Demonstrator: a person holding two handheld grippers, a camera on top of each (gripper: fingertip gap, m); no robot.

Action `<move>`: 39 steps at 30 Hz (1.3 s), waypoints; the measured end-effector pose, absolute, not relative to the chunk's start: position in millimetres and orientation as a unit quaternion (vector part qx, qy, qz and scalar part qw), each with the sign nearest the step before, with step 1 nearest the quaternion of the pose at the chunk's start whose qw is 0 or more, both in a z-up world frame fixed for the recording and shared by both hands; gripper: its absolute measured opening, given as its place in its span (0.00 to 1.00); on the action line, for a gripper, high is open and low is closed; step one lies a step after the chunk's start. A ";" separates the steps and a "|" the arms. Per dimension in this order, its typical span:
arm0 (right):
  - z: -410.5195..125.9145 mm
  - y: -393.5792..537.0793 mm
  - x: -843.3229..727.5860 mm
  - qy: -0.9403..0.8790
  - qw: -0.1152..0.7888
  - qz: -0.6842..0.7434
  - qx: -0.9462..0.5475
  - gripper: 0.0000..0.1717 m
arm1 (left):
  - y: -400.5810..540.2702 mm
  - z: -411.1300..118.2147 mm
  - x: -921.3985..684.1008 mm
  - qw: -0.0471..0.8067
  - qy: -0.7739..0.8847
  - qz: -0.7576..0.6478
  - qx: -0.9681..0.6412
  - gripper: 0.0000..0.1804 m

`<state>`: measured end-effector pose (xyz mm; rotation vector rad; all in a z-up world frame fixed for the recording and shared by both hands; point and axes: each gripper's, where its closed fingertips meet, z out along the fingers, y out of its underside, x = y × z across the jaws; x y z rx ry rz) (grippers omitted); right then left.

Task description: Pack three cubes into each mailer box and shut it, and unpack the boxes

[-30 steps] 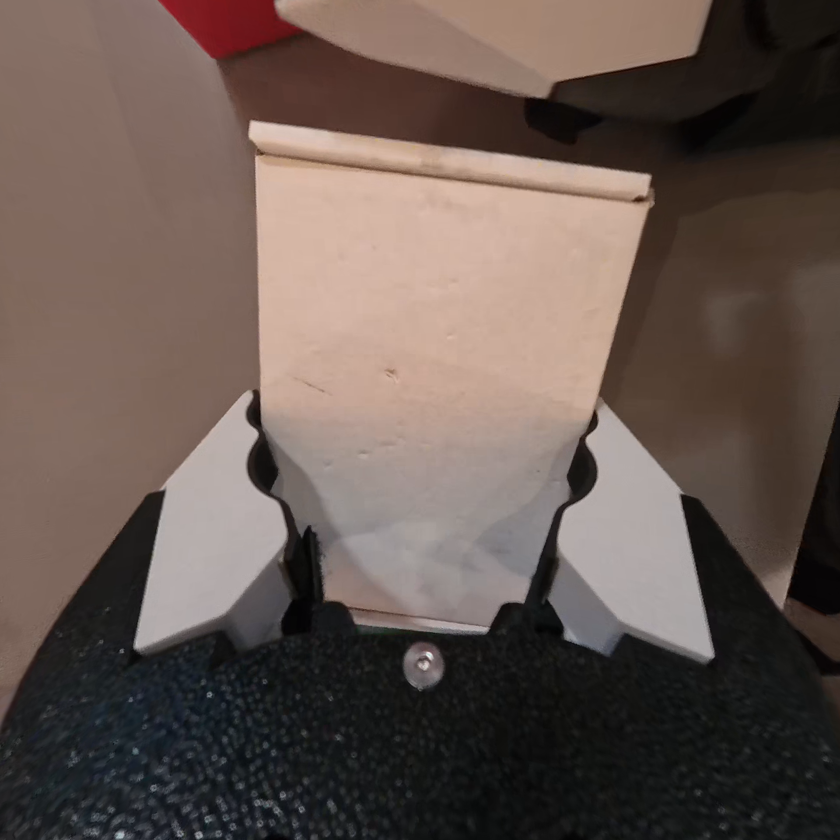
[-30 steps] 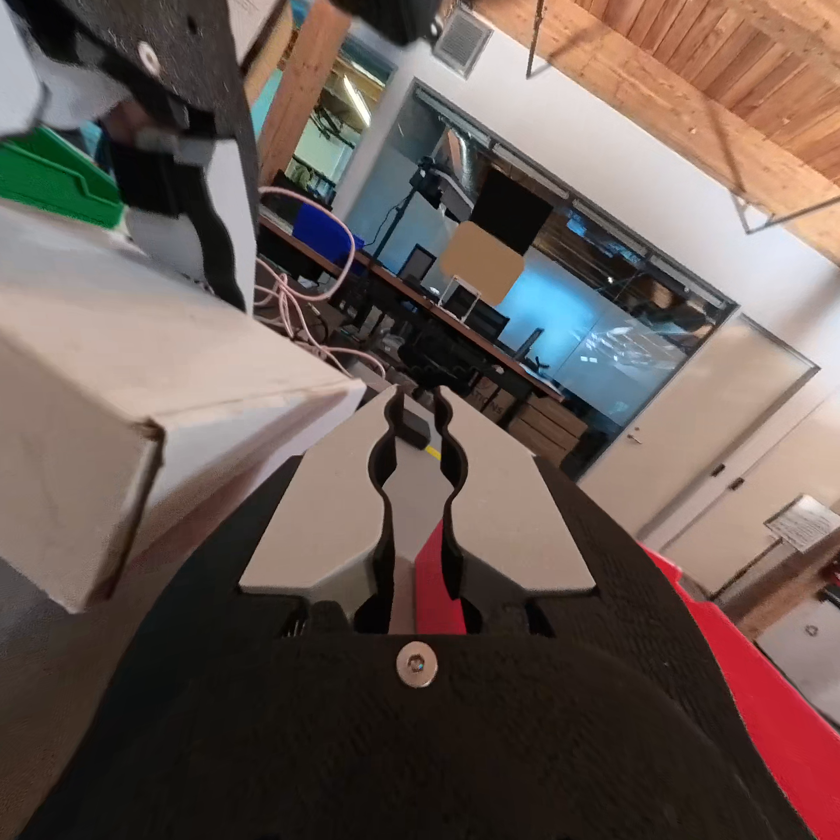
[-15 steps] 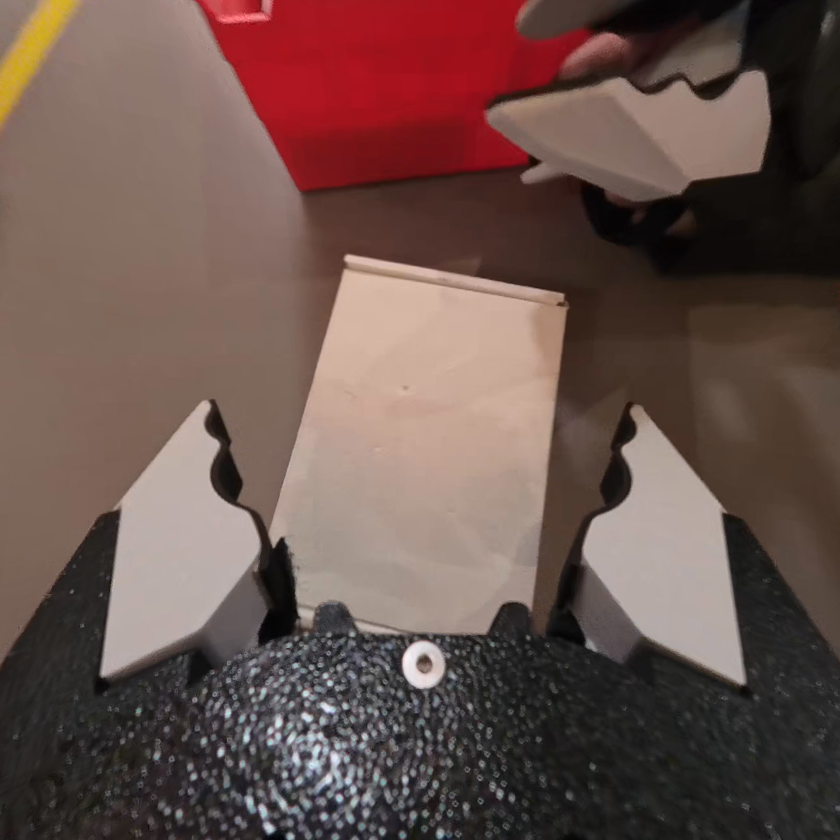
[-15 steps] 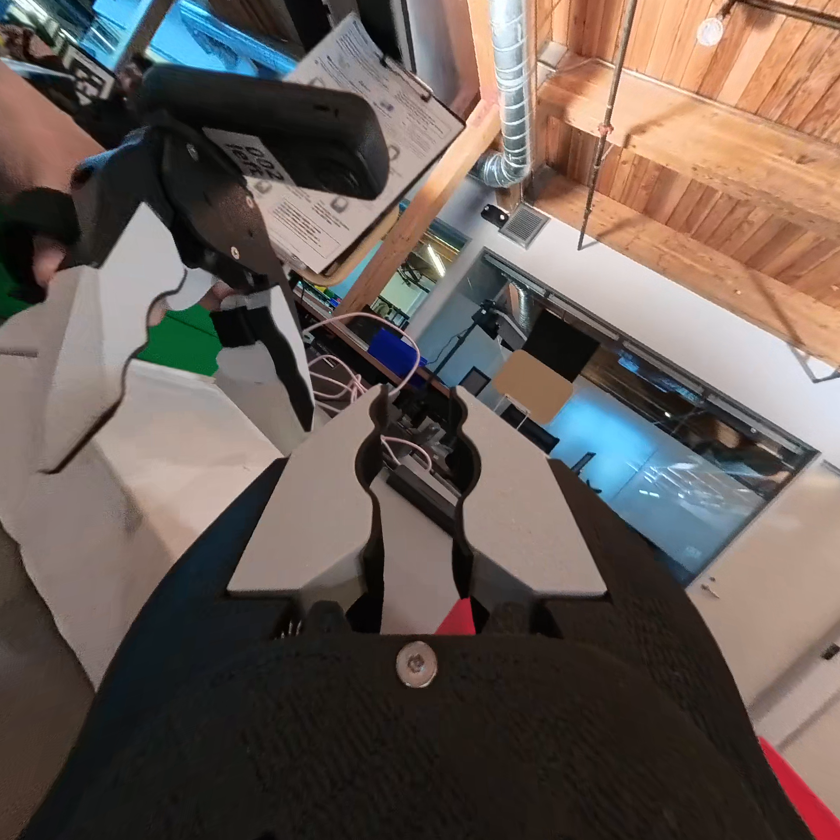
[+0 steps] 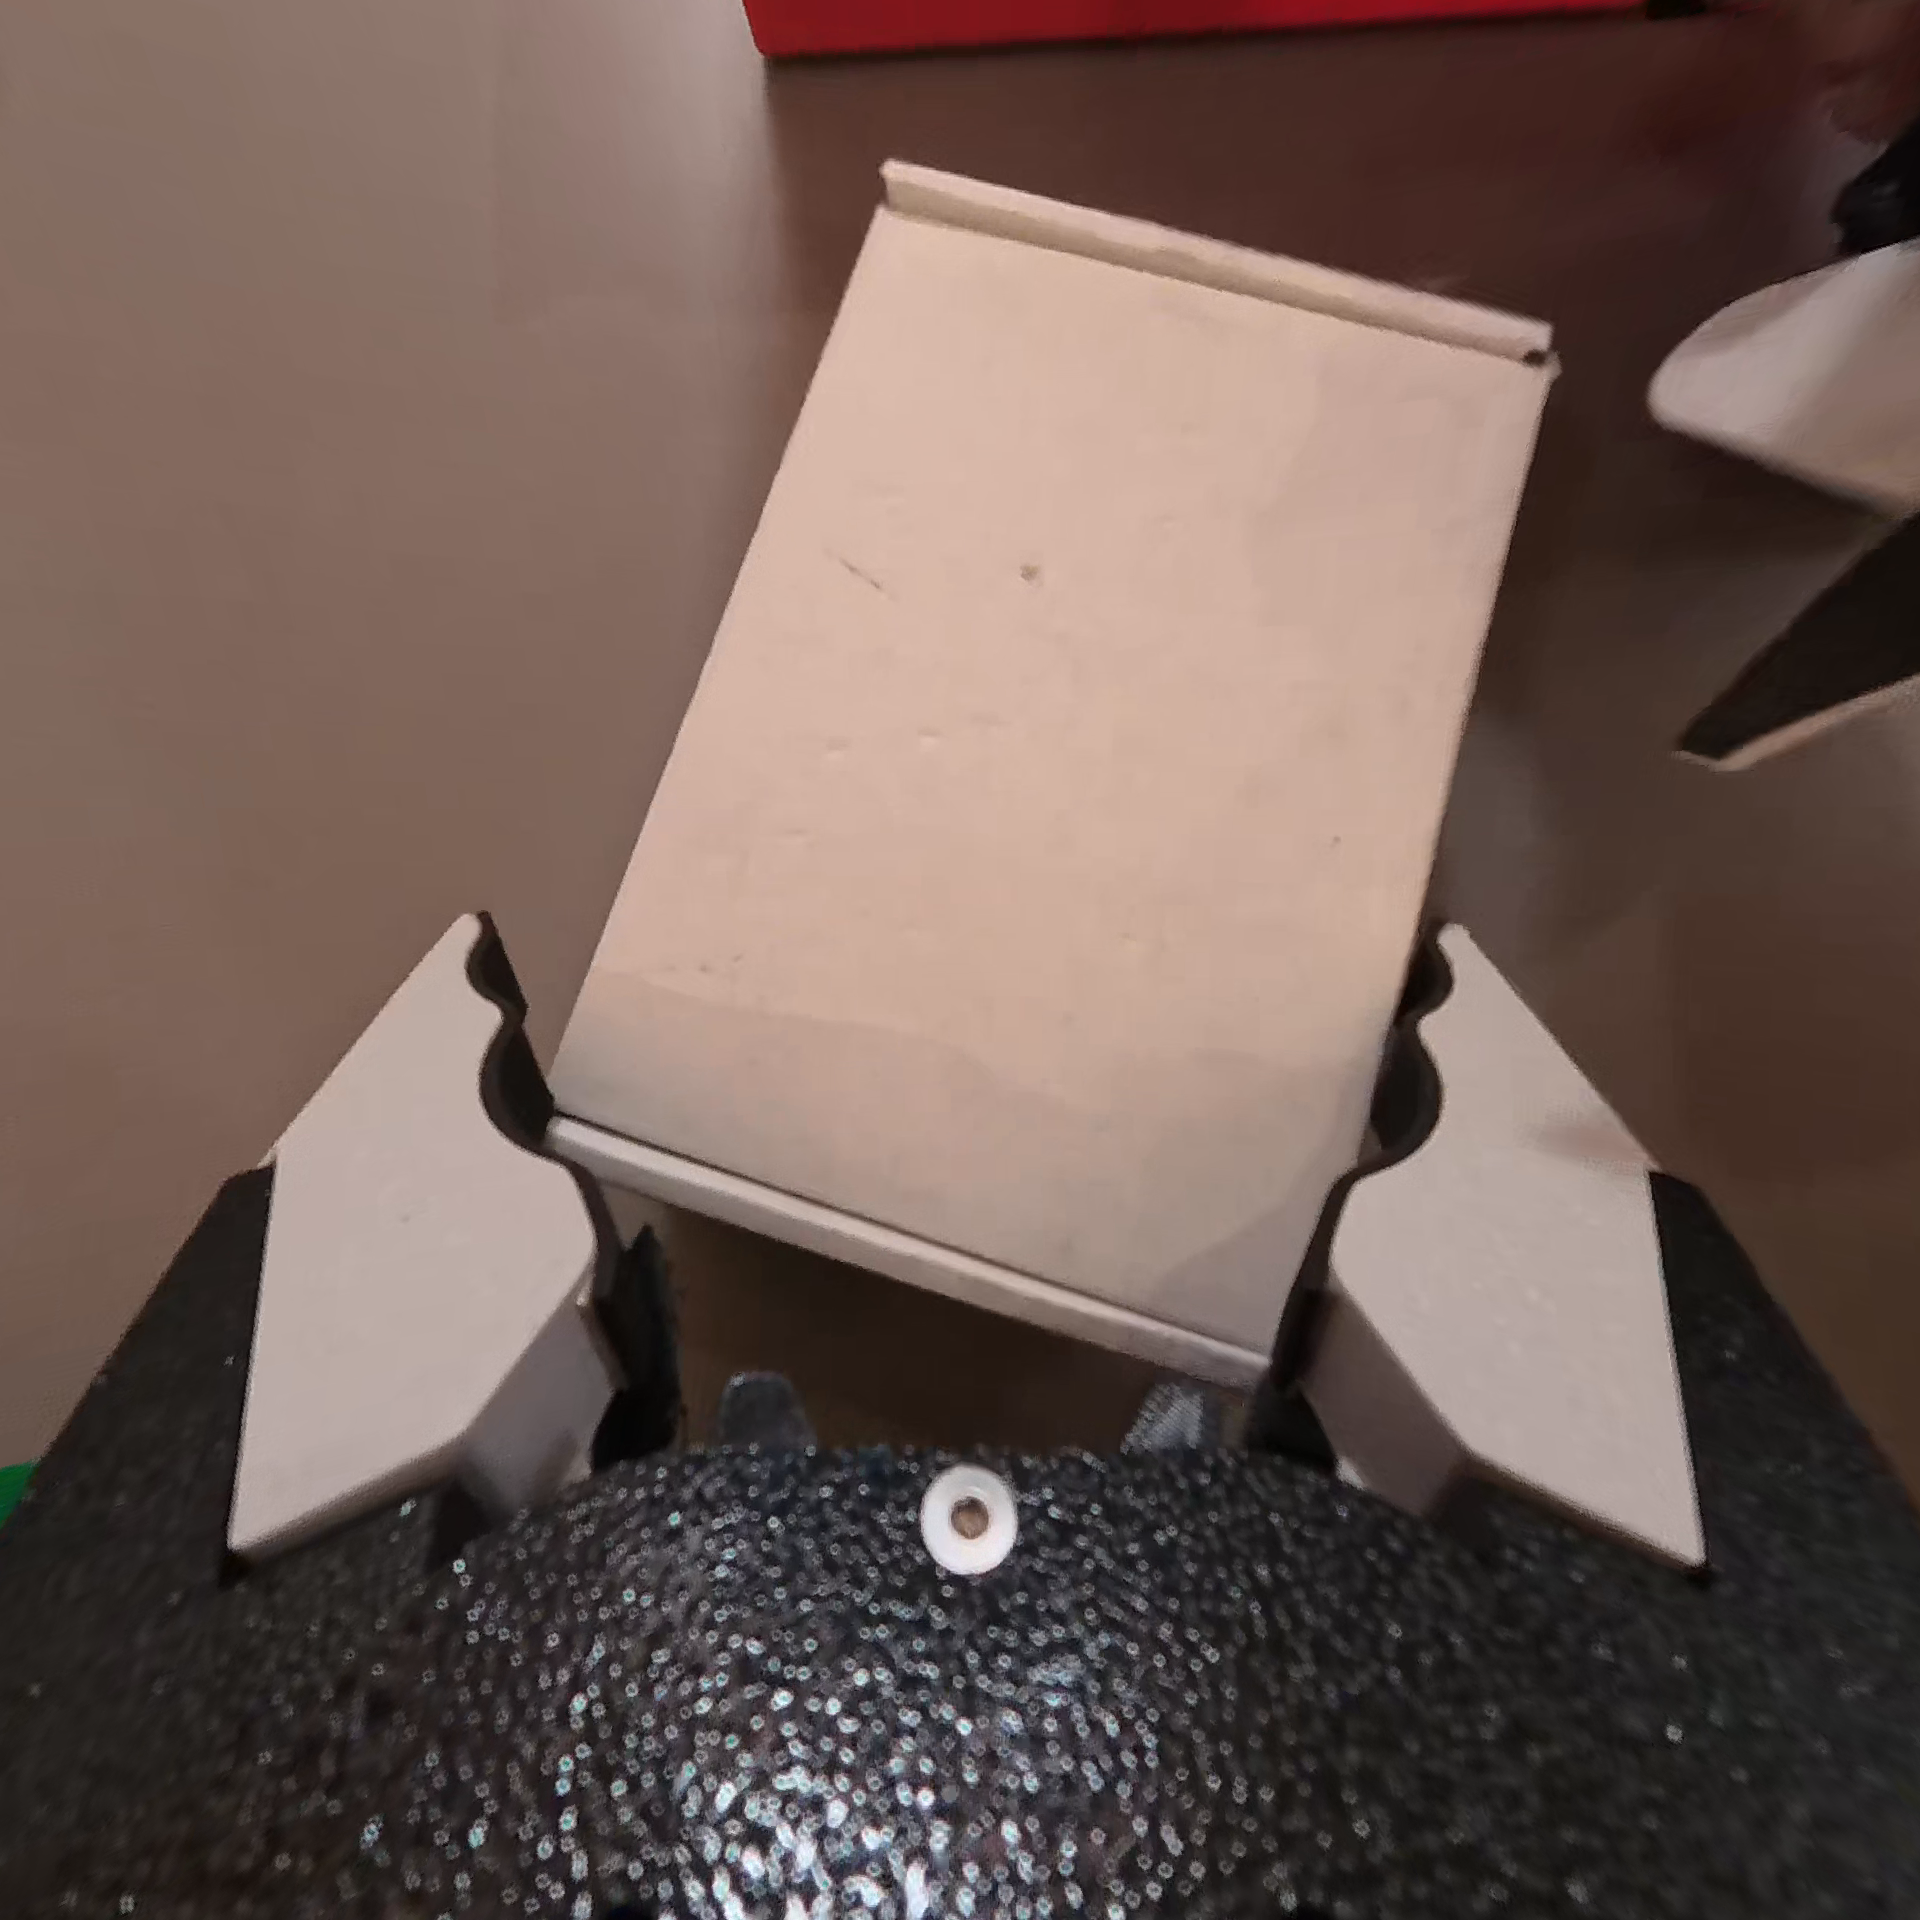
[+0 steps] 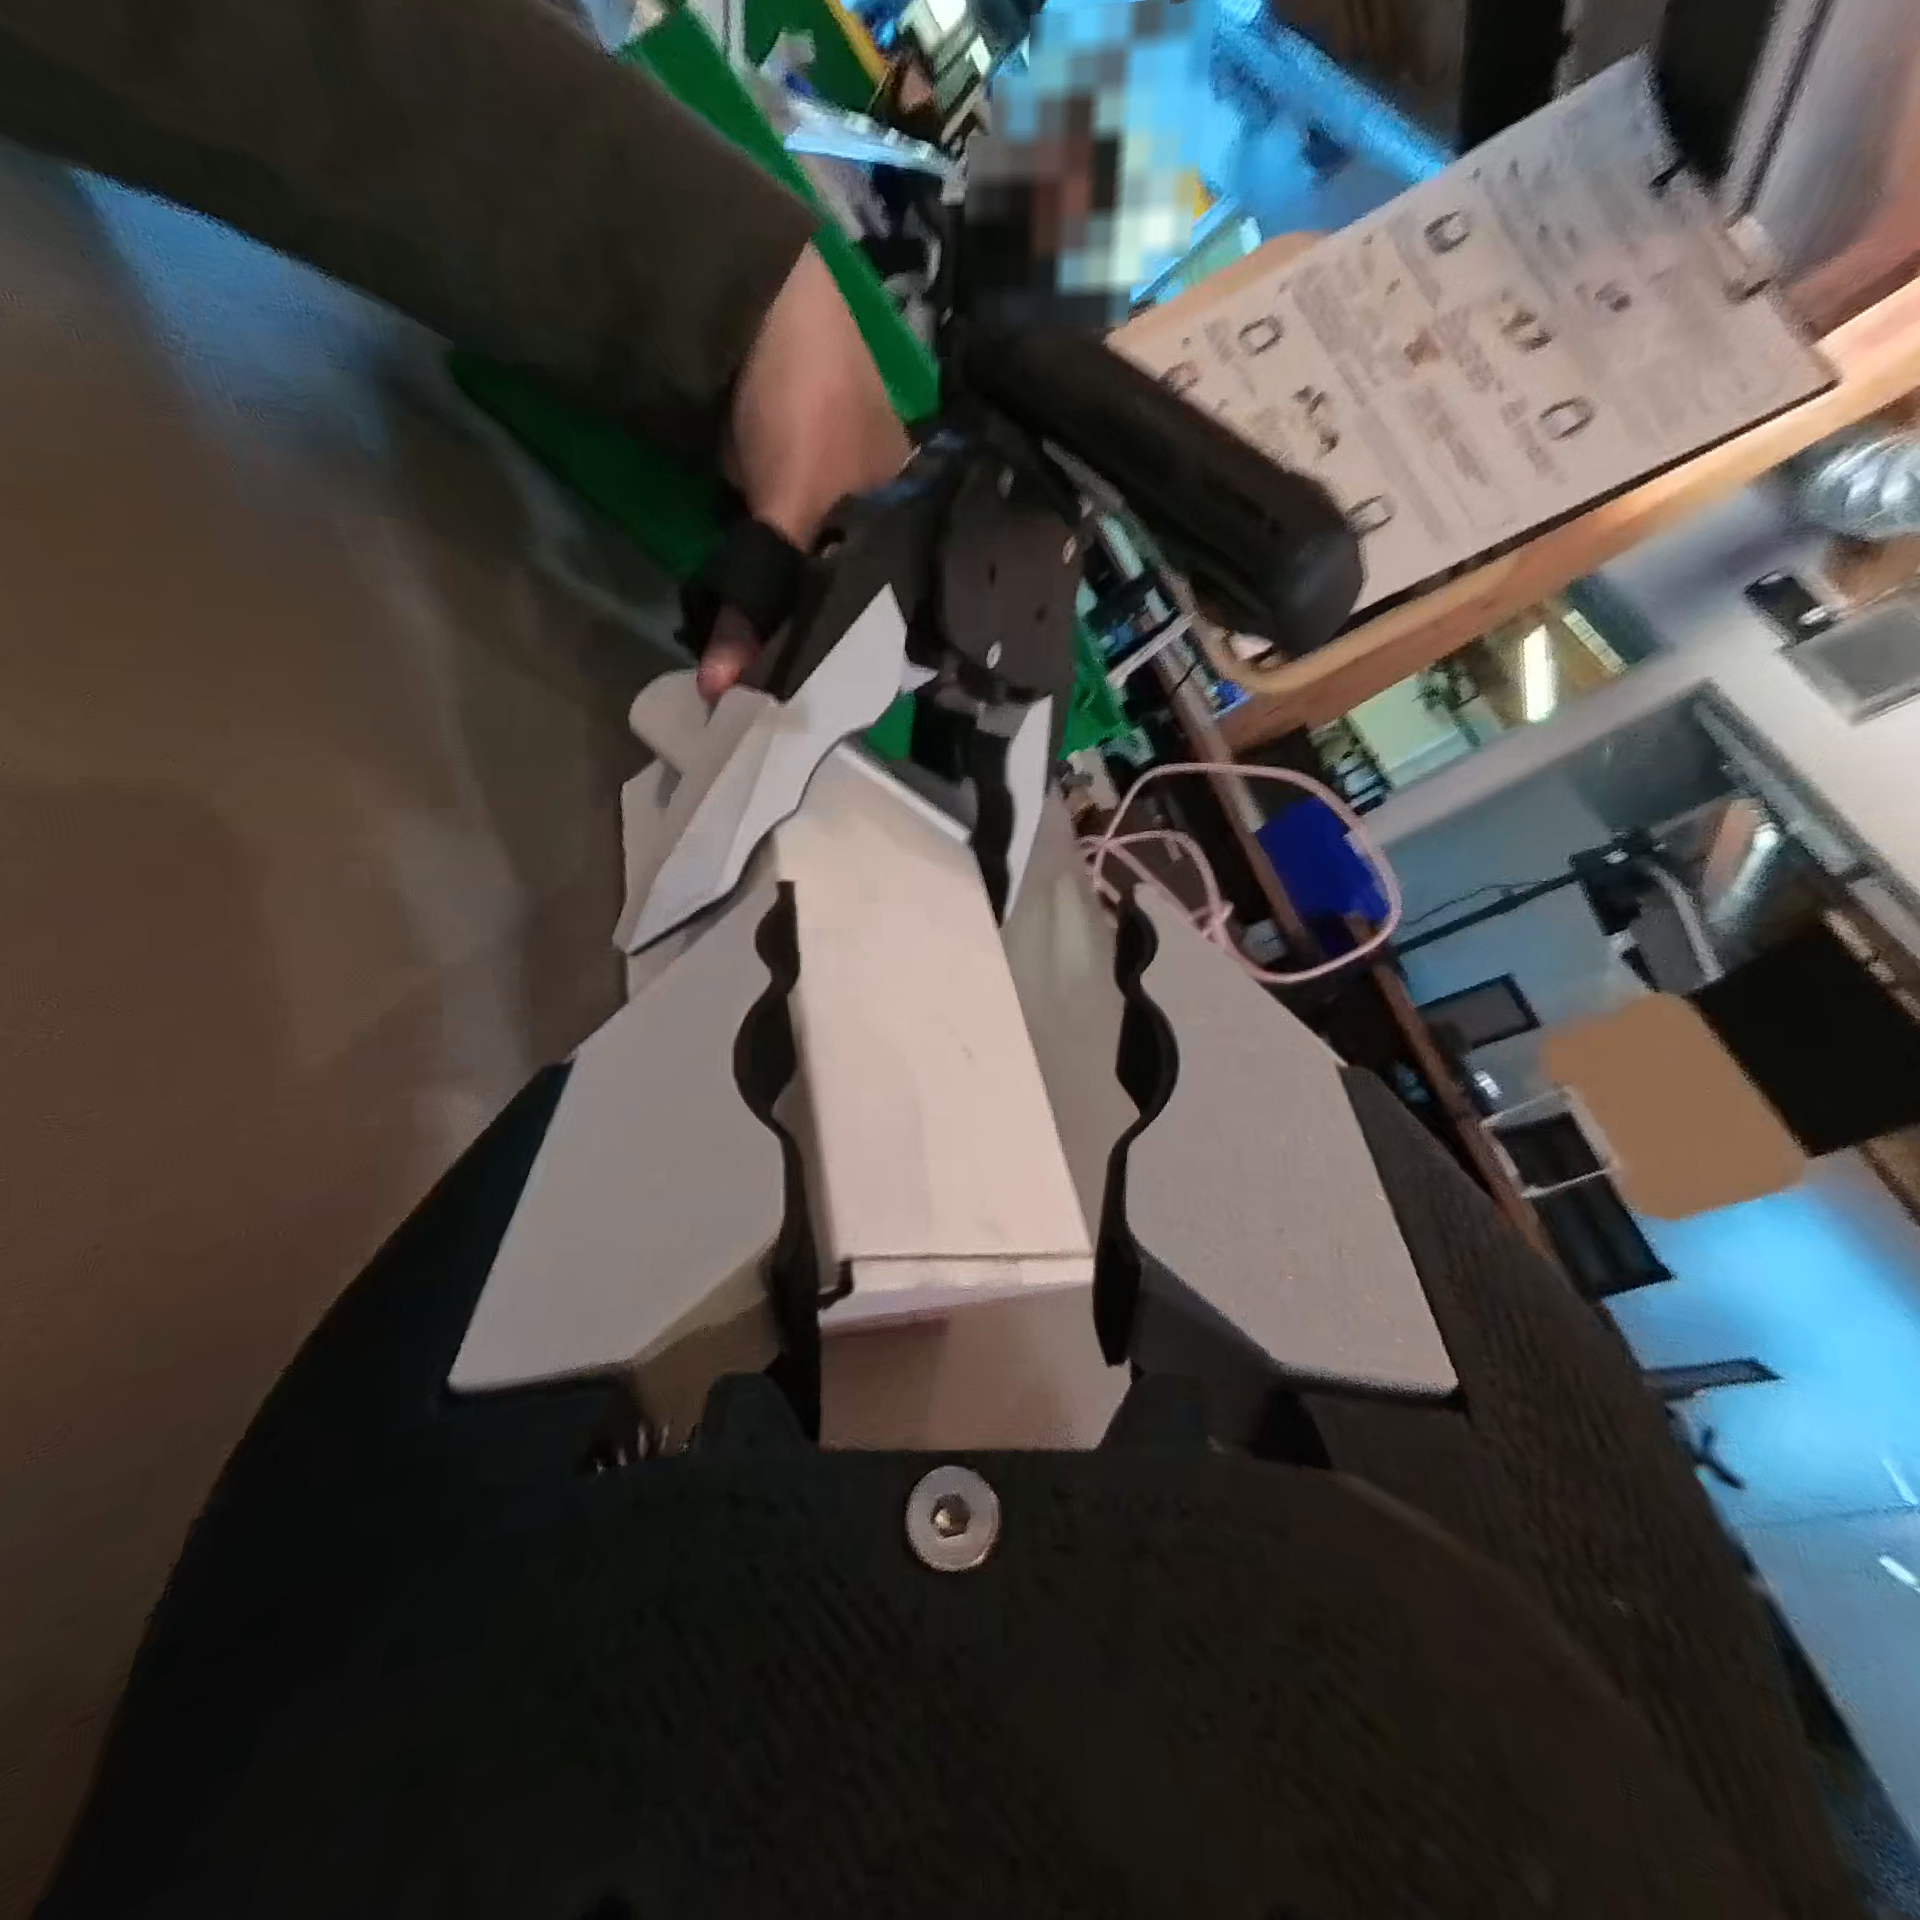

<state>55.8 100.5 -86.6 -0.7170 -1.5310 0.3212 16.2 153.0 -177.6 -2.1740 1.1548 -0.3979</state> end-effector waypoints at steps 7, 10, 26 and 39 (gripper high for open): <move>-125.7 107.8 62.2 -0.734 0.563 0.115 -0.362 0.42 | 154.5 -170.9 19.4 0.341 0.407 -0.199 -0.824 0.88; -133.4 110.7 61.2 -0.751 0.558 0.057 -0.349 0.49 | 160.0 -161.0 20.9 0.351 0.360 -0.245 -0.828 0.82; -138.8 129.7 63.2 -0.754 0.568 -0.086 -0.318 0.42 | 147.7 -179.8 25.6 0.349 0.344 -0.247 -0.836 0.88; -141.6 135.6 76.8 -0.755 0.562 -0.084 -0.327 0.51 | 135.9 -161.8 45.9 0.345 0.287 -0.355 -0.821 0.86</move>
